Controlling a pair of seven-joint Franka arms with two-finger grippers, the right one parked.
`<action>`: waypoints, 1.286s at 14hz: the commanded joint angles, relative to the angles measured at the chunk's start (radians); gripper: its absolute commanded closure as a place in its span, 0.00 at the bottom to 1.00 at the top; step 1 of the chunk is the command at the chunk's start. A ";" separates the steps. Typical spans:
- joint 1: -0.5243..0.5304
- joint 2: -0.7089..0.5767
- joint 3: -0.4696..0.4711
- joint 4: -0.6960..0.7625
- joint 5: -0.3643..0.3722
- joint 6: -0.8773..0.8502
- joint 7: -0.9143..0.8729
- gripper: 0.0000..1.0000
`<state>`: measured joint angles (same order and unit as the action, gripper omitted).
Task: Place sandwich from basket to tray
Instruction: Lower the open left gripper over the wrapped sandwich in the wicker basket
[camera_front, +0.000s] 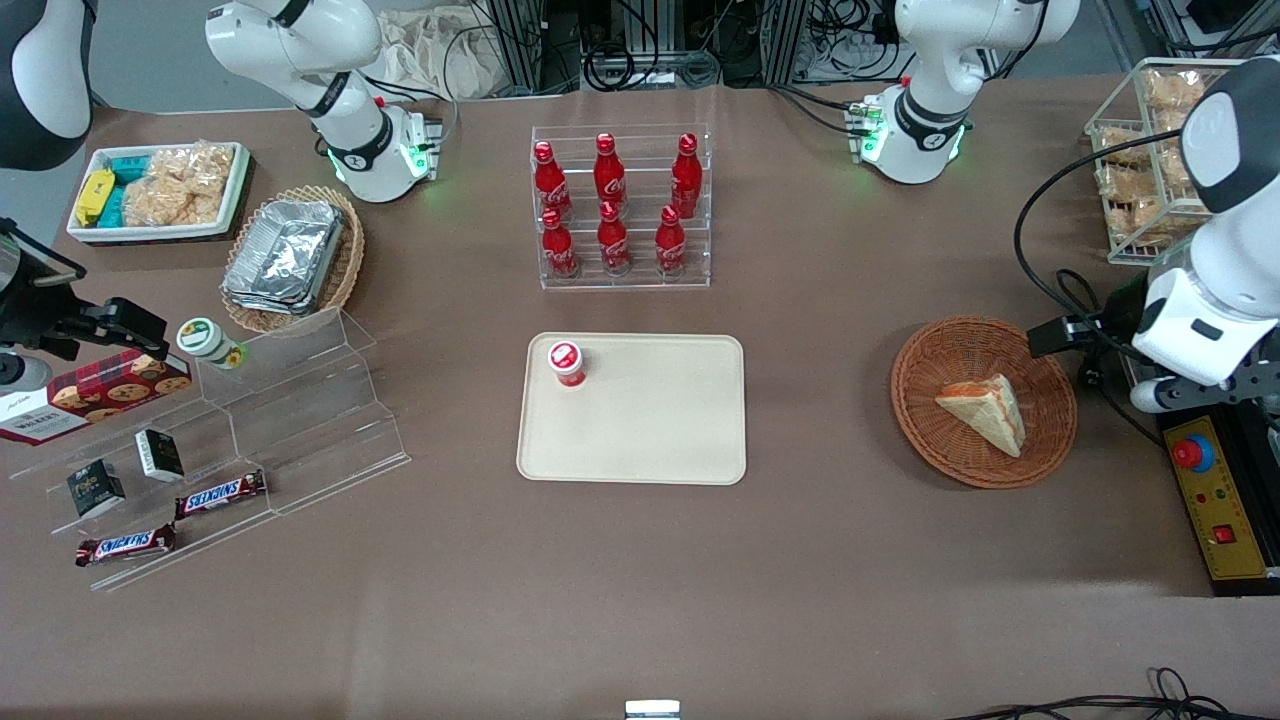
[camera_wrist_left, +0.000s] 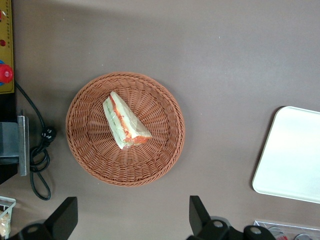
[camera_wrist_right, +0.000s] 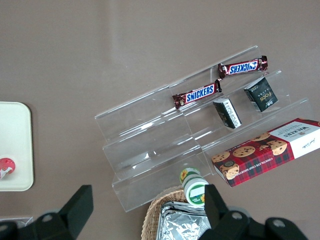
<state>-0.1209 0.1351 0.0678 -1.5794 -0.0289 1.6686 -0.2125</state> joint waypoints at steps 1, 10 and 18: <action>0.009 0.041 0.006 0.053 -0.017 -0.041 0.006 0.00; 0.006 0.014 0.006 -0.270 0.032 0.250 -0.491 0.00; 0.007 0.015 0.099 -0.660 0.170 0.791 -0.619 0.00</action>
<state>-0.1138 0.1685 0.1473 -2.1473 0.1178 2.3457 -0.8067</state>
